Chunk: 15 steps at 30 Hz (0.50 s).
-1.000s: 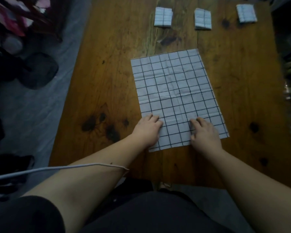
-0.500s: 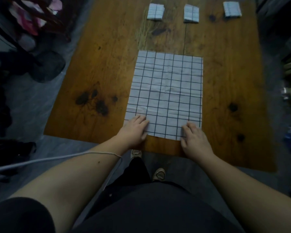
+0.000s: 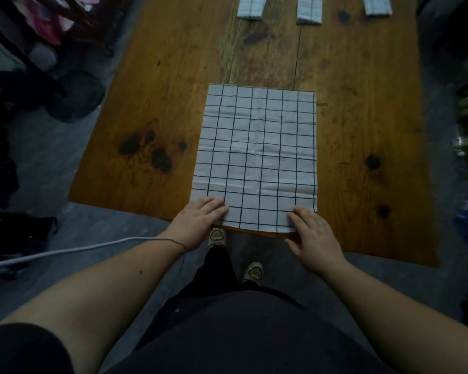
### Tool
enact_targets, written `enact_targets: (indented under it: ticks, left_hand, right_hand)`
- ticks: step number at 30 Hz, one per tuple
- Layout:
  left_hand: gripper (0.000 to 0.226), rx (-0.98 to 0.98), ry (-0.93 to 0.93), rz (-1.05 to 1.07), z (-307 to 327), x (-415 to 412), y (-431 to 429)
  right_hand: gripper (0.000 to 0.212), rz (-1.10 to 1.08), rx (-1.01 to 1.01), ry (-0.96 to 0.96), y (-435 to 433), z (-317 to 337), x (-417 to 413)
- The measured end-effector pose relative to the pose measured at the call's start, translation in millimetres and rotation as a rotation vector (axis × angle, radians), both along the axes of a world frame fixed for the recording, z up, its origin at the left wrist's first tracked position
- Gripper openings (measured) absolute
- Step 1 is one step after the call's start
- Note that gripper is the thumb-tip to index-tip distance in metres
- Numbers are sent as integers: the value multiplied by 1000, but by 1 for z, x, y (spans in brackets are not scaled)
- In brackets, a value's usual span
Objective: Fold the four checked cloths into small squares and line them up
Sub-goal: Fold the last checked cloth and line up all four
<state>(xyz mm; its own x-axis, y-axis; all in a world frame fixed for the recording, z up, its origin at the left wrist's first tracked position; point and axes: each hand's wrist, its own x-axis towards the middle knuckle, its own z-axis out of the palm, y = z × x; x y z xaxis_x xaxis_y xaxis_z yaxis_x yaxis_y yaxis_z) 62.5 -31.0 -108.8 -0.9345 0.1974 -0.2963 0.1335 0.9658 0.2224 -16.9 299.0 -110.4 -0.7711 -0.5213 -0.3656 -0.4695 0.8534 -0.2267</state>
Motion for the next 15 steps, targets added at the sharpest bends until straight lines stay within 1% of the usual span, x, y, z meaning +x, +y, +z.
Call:
enact_targets:
  ticks: [3,7,8,13,15]
  left_hand:
    - [63,20,53,-20,-3,6,-3]
    - [43,120,144,-12,-5,12,-6]
    - [40,144,169,-7,-4,12,-7]
    - [18,210,210,37,-2,12,-14]
    - [16,236,219,81,4,6,-17]
  right_hand:
    - [76,51,10,35,6,-1,7]
    - [72,52,-15,68,14,-2,14]
    - [68,51,-31,84,16,-2,14]
    - [35,-2,-193,114,22,5,7]
    - [24,-41,-230,118,21,15,0]
